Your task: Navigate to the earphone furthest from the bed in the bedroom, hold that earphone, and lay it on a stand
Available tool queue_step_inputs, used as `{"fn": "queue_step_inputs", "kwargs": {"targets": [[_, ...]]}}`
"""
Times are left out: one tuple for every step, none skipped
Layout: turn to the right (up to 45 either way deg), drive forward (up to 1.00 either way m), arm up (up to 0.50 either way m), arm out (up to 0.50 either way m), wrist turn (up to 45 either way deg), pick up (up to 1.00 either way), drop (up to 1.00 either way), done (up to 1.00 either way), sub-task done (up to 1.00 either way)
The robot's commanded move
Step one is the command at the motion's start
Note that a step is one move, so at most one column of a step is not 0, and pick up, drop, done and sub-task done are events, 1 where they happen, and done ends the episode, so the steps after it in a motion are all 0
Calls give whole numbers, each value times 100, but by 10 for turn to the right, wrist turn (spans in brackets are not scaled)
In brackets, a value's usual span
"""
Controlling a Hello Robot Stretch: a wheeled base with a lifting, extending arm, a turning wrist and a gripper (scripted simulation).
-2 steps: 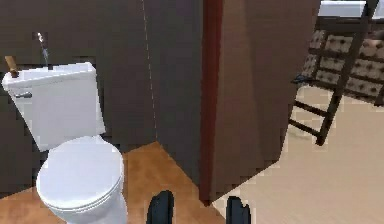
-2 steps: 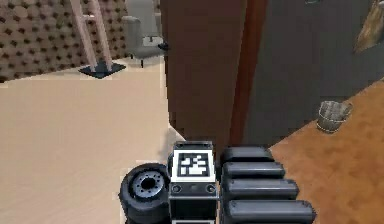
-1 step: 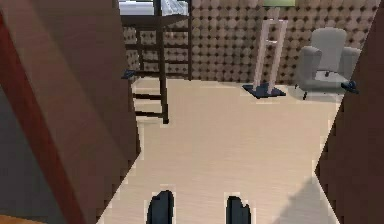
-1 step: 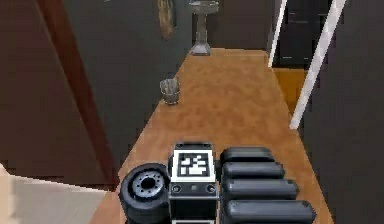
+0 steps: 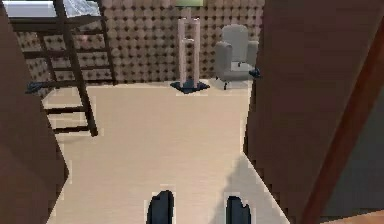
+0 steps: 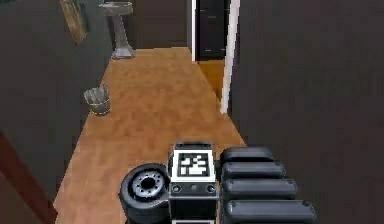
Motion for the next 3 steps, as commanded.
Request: {"fn": "queue_step_inputs", "kwargs": {"targets": [[-450,0,0,0,0,0,0,0,0],[-450,0,0,0,0,0,0,0,0],[-450,0,0,0,0,0,0,0,0]]}}
